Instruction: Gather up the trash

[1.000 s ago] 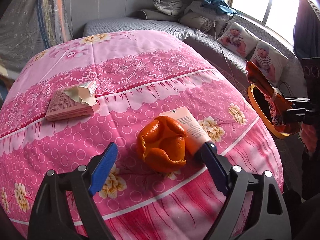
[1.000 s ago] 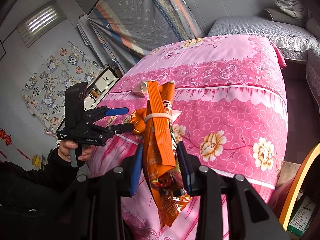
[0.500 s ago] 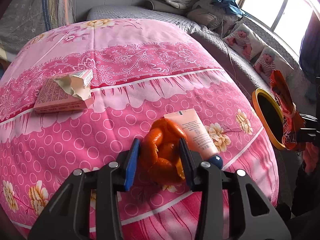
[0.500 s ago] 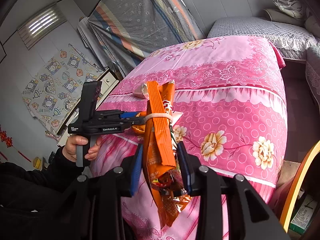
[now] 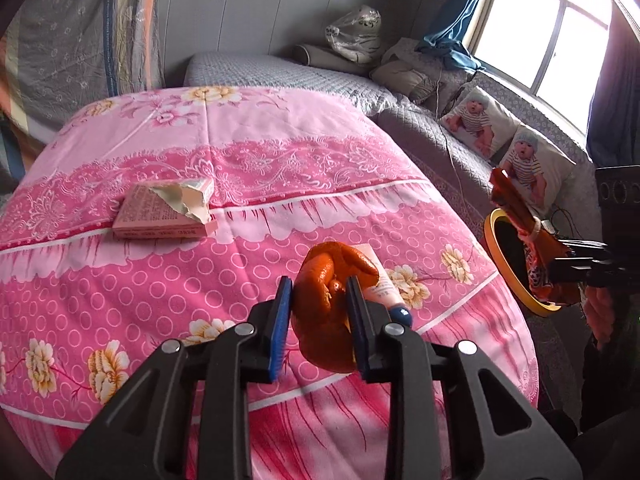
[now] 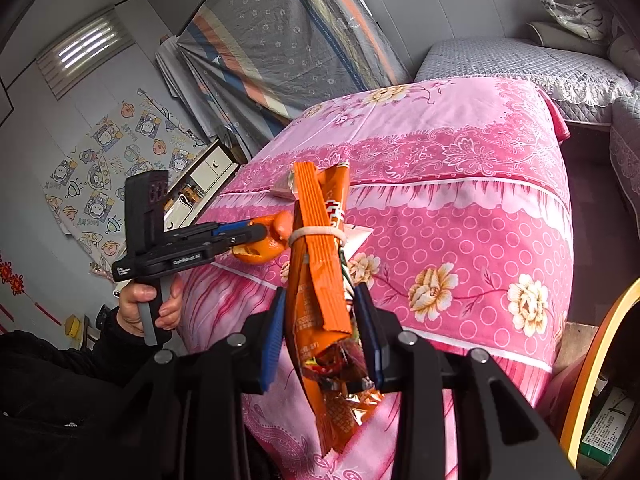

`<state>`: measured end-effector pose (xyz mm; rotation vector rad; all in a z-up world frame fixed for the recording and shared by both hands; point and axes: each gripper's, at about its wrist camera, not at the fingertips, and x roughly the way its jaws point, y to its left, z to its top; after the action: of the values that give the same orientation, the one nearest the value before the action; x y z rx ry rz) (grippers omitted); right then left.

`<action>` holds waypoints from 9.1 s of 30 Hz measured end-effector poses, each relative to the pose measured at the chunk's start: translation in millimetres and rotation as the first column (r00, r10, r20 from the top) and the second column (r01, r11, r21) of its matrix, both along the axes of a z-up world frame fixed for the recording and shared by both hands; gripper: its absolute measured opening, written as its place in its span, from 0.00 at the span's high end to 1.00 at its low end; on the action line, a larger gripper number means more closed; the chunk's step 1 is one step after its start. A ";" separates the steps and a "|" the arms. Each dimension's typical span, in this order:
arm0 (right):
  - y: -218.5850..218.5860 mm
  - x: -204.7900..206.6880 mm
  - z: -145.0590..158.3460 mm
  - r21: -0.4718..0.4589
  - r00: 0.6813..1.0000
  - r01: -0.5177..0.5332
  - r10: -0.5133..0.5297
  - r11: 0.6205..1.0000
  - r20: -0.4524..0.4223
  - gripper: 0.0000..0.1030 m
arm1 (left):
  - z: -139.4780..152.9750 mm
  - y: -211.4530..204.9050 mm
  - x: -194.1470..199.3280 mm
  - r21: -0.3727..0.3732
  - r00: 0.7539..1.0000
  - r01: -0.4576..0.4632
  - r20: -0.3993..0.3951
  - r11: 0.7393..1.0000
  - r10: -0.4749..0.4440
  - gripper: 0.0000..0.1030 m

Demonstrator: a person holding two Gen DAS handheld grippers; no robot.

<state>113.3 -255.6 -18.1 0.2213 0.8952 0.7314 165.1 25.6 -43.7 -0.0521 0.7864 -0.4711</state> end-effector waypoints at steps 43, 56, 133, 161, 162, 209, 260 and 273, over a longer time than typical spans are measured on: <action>-261.0 -71.9 -18.9 0.012 0.586 0.809 -0.808 0.588 0.062 0.69 | 55.6 -294.9 -8.1 0.097 0.884 0.426 0.167 0.900 -0.437 0.75; -300.1 -78.6 -57.5 -0.045 0.499 0.865 -0.866 0.500 -0.046 0.69 | 14.7 -387.5 2.4 0.088 0.840 0.532 0.075 0.842 -0.538 0.75; 137.0 96.8 -72.5 -0.343 0.965 0.017 -0.106 0.939 -0.241 0.62 | 20.0 91.2 19.4 0.228 0.962 -0.066 0.275 0.971 0.001 0.08; 62.6 82.8 -60.3 -0.084 0.951 0.080 -0.101 0.993 -0.292 0.62 | -48.8 17.1 183.2 0.475 0.996 -0.044 -0.048 0.879 0.076 0.20; 60.8 82.4 -60.1 -0.083 0.951 0.082 -0.103 0.993 -0.292 0.62 | -52.2 17.6 184.9 0.476 0.994 -0.042 -0.068 0.879 0.085 0.38; -50.9 66.0 -14.0 -0.023 0.953 0.280 -0.281 0.960 -0.116 0.61 | 82.6 -111.3 9.7 -0.001 0.966 -0.047 0.254 0.999 0.046 0.88; -234.4 -21.5 -21.1 -0.335 0.453 0.865 -0.868 0.373 0.204 0.08 | 67.9 -234.1 -1.0 -0.156 0.945 0.227 0.275 0.961 -0.178 0.08; -28.0 -12.9 22.8 -0.188 0.606 0.782 -0.656 0.594 0.450 0.08 | 83.0 -67.6 -53.2 -0.013 0.835 -0.277 0.492 0.961 0.247 0.08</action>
<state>100.4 -283.6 4.7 0.1032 0.5079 -0.2024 111.9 -42.0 39.4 0.0160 0.2811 -0.1807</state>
